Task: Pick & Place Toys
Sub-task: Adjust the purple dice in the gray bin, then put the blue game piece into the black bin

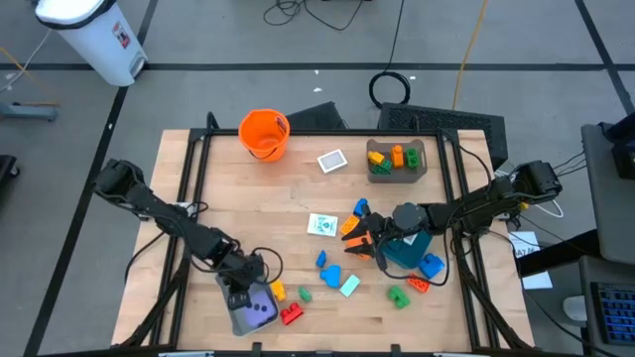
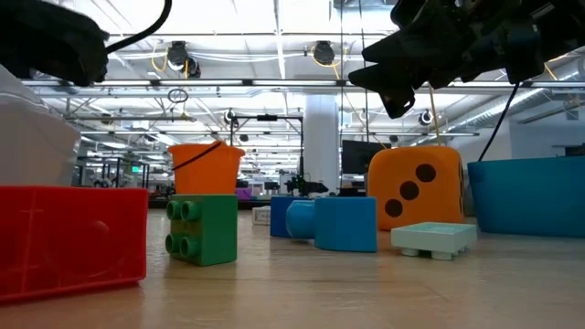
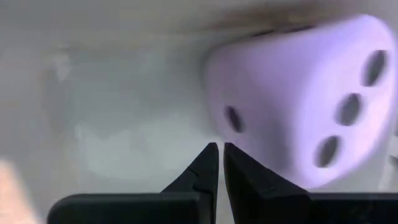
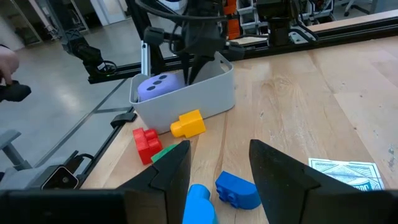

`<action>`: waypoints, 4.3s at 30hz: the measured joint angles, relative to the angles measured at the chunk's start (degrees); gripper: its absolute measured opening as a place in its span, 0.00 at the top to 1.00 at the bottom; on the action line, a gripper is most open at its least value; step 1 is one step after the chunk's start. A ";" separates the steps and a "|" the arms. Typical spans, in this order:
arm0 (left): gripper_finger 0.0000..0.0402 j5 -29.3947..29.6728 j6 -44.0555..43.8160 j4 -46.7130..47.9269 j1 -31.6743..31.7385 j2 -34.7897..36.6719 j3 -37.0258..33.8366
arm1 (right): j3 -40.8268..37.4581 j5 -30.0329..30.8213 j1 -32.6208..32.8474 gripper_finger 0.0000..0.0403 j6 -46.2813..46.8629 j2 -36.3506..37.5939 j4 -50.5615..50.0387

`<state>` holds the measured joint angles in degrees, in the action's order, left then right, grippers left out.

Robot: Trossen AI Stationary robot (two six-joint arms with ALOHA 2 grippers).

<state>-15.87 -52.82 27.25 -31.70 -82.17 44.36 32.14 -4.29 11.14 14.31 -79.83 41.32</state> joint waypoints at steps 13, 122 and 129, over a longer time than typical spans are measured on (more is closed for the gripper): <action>0.92 13.11 -2.40 10.94 5.64 0.02 0.00 | 0.00 0.00 0.00 0.61 0.00 0.00 0.00; 0.92 37.33 52.11 -76.84 13.39 -6.71 -4.39 | 0.00 1.82 2.12 0.61 -5.80 -0.02 5.60; 0.88 27.98 54.23 -78.42 18.59 -5.88 -4.35 | 0.00 7.91 2.08 0.61 -9.45 -0.02 8.08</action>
<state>12.12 1.41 -51.17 -13.12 -88.05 40.01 32.14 3.62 13.21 4.85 -79.85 49.40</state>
